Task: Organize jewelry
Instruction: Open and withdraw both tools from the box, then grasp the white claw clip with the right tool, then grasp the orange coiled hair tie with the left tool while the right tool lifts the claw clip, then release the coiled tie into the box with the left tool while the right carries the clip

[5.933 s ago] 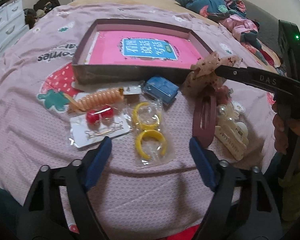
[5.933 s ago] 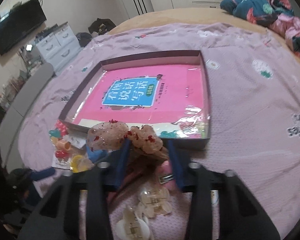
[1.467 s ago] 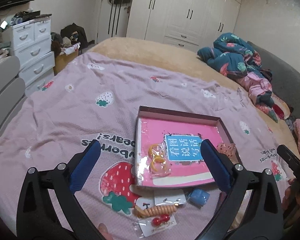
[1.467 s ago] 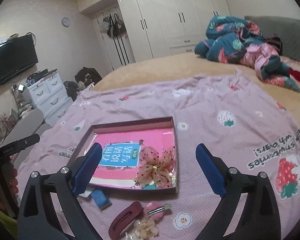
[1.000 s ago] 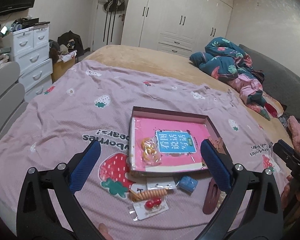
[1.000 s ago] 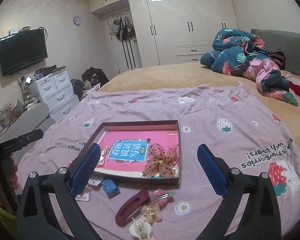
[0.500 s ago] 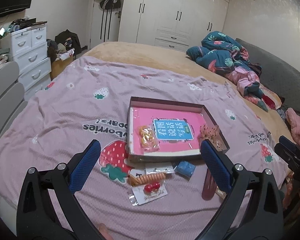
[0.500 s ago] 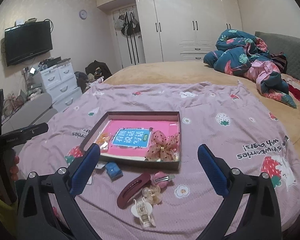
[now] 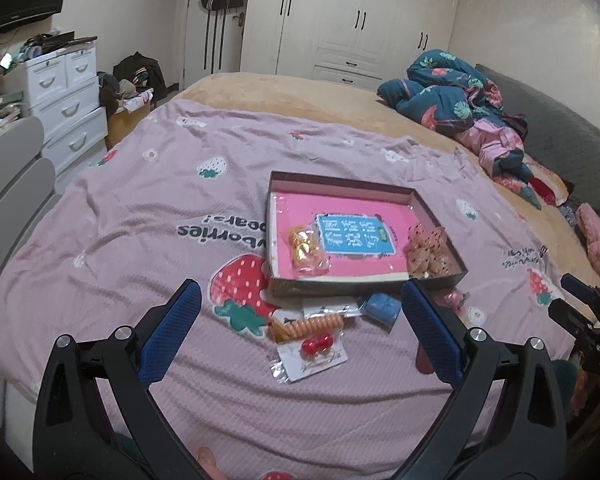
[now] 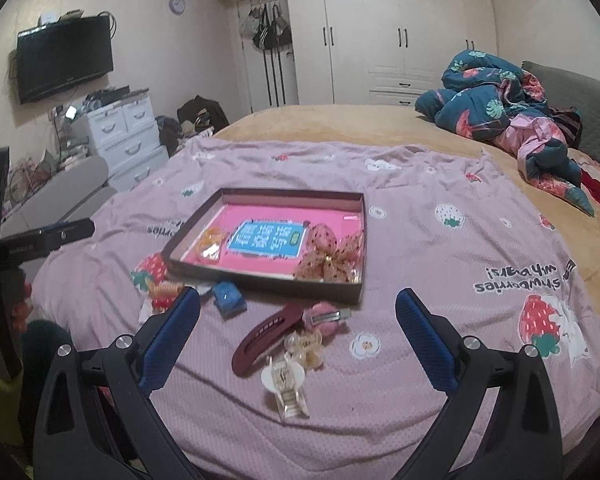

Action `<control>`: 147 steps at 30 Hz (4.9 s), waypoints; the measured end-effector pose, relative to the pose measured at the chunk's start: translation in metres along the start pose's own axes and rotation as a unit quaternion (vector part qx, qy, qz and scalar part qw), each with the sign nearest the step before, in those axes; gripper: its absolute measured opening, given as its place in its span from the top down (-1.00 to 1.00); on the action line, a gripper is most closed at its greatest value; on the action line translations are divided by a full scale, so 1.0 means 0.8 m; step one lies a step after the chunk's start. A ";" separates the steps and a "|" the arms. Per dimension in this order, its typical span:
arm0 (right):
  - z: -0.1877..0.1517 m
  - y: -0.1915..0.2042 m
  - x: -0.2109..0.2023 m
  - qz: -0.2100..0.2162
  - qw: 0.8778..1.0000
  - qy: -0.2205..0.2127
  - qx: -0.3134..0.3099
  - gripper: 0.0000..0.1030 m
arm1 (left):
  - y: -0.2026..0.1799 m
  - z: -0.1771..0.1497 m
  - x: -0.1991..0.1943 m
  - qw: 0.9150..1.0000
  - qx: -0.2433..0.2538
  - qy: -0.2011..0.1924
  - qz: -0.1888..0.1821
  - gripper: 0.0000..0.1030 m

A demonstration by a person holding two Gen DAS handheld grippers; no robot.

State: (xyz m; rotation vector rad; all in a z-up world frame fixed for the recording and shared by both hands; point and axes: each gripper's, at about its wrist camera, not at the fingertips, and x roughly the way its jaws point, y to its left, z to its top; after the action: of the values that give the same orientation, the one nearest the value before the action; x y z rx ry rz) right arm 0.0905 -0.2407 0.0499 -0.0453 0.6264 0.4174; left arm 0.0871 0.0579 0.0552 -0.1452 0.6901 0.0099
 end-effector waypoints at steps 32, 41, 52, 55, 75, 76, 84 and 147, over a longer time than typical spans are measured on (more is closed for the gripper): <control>-0.065 0.023 0.043 0.033 0.994 0.101 -0.030 -0.90 | -0.031 -0.063 0.050 0.995 0.027 0.094 -0.025 -0.82; -0.084 0.003 0.090 0.029 0.990 0.141 0.000 -0.89 | -0.029 -0.070 0.080 0.993 0.019 0.113 -0.021 -0.82; -0.096 0.003 0.132 0.042 0.985 0.169 0.006 -0.33 | -0.008 -0.065 0.138 0.990 -0.026 0.142 0.005 -0.82; -0.099 0.001 0.141 0.053 0.983 0.176 0.015 -0.01 | -0.007 -0.061 0.151 0.989 -0.032 0.147 0.009 -0.82; -0.097 0.028 0.116 0.109 0.982 0.151 -0.019 0.49 | -0.007 -0.056 0.174 0.989 -0.028 0.143 0.004 -0.25; -0.097 0.029 0.115 0.108 0.983 0.149 -0.021 0.49 | -0.007 -0.056 0.172 0.989 -0.028 0.142 0.001 -0.25; -0.089 0.032 0.105 0.106 0.985 0.136 -0.025 0.50 | 0.007 -0.054 0.149 0.992 -0.039 0.122 -0.003 -0.25; 0.123 -0.012 0.099 0.095 0.994 -0.041 0.023 0.50 | -0.032 0.082 0.127 1.000 -0.020 0.016 -0.011 -0.25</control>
State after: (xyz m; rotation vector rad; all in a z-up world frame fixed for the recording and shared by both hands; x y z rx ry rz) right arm 0.2072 -0.2046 0.0837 0.0757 0.5613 0.5849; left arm 0.2087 0.0377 0.0438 -0.1910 0.7206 -0.0006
